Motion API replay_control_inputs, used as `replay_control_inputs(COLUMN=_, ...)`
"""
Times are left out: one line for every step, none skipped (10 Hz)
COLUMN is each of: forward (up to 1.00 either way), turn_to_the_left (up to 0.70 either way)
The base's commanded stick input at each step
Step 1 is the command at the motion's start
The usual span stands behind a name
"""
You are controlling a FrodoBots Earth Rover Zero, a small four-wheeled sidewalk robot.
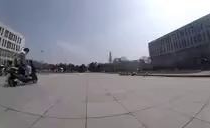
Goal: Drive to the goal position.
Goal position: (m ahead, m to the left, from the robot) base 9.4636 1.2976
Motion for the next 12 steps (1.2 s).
replay_control_inputs(forward=0.7, turn_to_the_left=0.0)
replay_control_inputs(forward=0.7, turn_to_the_left=0.0)
replay_control_inputs(forward=0.7, turn_to_the_left=0.0)
replay_control_inputs(forward=0.7, turn_to_the_left=0.0)
replay_control_inputs(forward=0.7, turn_to_the_left=0.0)
replay_control_inputs(forward=0.7, turn_to_the_left=0.0)
replay_control_inputs(forward=0.7, turn_to_the_left=0.0)
replay_control_inputs(forward=0.7, turn_to_the_left=0.0)
replay_control_inputs(forward=0.7, turn_to_the_left=0.0)
replay_control_inputs(forward=0.7, turn_to_the_left=0.0)
replay_control_inputs(forward=0.7, turn_to_the_left=0.0)
replay_control_inputs(forward=0.7, turn_to_the_left=0.0)
